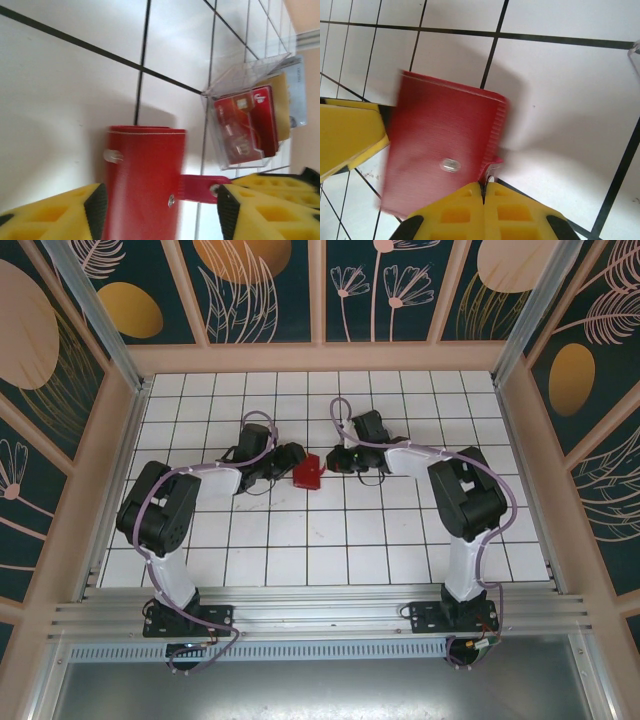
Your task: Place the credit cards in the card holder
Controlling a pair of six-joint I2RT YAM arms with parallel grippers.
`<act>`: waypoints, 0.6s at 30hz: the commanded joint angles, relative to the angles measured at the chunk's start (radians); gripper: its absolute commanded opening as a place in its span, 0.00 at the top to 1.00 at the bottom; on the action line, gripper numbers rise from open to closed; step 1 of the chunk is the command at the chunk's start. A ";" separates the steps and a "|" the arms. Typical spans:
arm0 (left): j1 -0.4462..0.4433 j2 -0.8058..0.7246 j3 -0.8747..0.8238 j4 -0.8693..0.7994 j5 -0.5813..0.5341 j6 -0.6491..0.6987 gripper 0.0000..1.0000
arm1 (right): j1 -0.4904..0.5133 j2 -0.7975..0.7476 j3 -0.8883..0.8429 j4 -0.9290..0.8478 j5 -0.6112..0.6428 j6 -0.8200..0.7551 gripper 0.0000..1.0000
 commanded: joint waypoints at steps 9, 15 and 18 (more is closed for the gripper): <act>0.042 -0.062 0.058 -0.111 -0.082 0.076 0.27 | 0.028 -0.118 0.092 -0.060 -0.087 -0.006 1.00; 0.042 -0.070 0.033 -0.030 -0.010 0.039 0.24 | 0.038 -0.086 0.124 -0.059 -0.112 0.001 1.00; 0.041 -0.061 -0.033 0.038 0.022 0.000 0.26 | 0.038 -0.069 0.129 -0.059 -0.092 -0.004 1.00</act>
